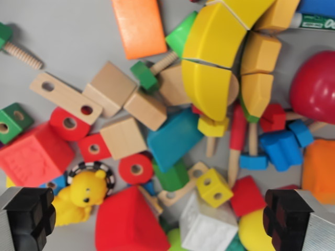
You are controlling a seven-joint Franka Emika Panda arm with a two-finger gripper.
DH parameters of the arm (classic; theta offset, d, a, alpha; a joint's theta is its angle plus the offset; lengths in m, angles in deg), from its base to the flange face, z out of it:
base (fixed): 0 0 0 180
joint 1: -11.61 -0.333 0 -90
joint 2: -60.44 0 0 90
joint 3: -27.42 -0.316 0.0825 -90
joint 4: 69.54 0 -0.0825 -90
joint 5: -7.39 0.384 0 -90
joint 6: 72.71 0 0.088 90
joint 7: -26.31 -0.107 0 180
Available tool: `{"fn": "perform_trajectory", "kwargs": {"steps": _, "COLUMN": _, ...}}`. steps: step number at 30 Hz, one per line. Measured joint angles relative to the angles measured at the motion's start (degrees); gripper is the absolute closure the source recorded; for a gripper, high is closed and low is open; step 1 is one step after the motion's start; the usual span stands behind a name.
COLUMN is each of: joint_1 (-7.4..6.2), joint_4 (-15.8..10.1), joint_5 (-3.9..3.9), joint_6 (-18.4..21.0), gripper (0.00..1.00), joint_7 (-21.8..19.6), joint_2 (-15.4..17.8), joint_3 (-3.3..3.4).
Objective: Pick an object from the bin
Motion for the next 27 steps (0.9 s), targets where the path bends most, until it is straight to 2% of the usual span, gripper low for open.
{"fn": "perform_trajectory", "kwargs": {"steps": 11, "joint_1": -1.57, "joint_4": -4.15, "joint_5": 0.1, "joint_6": -4.46, "gripper": 0.0, "joint_7": 3.24, "joint_2": 0.13, "joint_3": -1.36}}
{"fn": "perform_trajectory", "kwargs": {"steps": 27, "joint_1": -4.21, "joint_4": -9.63, "joint_5": 0.21, "joint_6": -11.6, "gripper": 0.0, "joint_7": 7.93, "joint_2": -0.79, "joint_3": -3.79}}
